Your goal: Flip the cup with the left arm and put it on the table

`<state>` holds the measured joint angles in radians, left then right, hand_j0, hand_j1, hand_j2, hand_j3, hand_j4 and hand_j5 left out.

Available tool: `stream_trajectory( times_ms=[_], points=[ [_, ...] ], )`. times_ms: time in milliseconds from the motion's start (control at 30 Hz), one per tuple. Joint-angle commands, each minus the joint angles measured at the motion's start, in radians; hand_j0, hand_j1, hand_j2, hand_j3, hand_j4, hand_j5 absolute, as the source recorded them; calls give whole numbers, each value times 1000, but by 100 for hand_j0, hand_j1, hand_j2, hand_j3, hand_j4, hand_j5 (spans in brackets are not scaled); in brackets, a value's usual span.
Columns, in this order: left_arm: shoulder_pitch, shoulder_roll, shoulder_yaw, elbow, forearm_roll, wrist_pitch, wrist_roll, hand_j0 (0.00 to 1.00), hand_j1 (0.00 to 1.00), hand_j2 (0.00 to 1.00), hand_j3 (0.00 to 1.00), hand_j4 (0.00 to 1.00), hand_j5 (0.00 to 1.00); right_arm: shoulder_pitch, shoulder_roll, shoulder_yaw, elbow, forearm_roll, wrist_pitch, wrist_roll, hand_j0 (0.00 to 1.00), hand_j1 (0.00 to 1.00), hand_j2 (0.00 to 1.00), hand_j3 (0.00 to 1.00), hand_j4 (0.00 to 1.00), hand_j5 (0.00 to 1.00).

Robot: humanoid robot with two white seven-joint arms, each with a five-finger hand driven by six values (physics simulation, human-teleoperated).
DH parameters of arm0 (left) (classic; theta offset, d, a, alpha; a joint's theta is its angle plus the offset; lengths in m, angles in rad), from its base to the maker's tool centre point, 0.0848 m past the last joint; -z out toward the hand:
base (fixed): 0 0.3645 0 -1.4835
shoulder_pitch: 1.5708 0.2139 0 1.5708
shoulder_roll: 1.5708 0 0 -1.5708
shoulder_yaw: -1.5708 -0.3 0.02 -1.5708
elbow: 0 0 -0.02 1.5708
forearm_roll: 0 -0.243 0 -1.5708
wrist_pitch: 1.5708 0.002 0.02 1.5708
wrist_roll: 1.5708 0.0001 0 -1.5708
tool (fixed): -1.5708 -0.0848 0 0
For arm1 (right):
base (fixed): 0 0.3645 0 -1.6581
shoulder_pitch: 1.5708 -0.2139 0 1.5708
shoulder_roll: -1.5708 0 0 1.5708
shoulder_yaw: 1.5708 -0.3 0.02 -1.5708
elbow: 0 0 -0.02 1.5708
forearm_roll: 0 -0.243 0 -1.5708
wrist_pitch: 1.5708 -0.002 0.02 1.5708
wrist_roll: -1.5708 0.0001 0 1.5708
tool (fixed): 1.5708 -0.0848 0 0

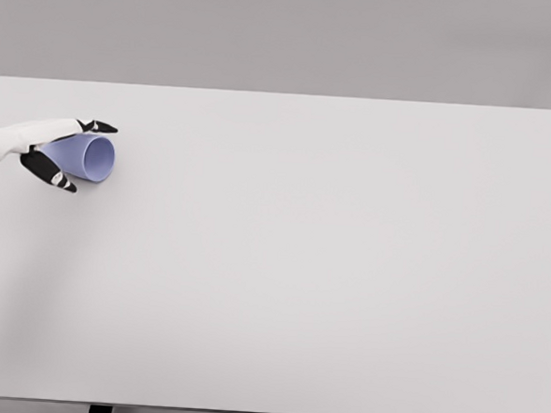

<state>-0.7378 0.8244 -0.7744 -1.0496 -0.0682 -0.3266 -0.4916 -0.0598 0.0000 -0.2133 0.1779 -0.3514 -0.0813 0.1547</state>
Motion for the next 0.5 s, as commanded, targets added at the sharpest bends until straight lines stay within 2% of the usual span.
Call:
stream_trajectory(
  times_ms=[0, 100, 133, 233, 300, 400, 467],
  points=[
    [0, 1, -5, 0, 4, 21, -1, 91, 91, 91, 91, 91, 91, 0, 0, 0, 0, 0, 0, 0, 100, 100, 100, 100, 100, 100],
    [-2, -1, -28, 0, 11, 61, -7, 81, 81, 81, 81, 81, 81, 0, 0, 0, 0, 0, 0, 0, 100, 100, 100, 100, 100, 100],
    [-2, -1, -28, -3, 19, 67, -7, 72, 72, 72, 72, 72, 72, 0, 0, 0, 0, 0, 0, 0, 100, 100, 100, 100, 100, 100],
    [-2, -1, -26, -3, 27, 69, -7, 64, 64, 64, 64, 64, 64, 0, 0, 0, 0, 0, 0, 0, 100, 100, 100, 100, 100, 100],
    [-2, -1, -28, -7, 77, 69, -7, 56, 56, 56, 56, 56, 56, 0, 0, 0, 0, 0, 0, 0, 100, 100, 100, 100, 100, 100],
    [-5, -2, -26, -10, 110, 69, -7, 55, 55, 55, 55, 55, 55, 0, 0, 0, 0, 0, 0, 0, 100, 100, 100, 100, 100, 100],
    [-5, -2, -28, -21, 185, 55, -7, 55, 55, 55, 55, 55, 55, 0, 0, 0, 0, 0, 0, 0, 100, 100, 100, 100, 100, 100]
  ],
)
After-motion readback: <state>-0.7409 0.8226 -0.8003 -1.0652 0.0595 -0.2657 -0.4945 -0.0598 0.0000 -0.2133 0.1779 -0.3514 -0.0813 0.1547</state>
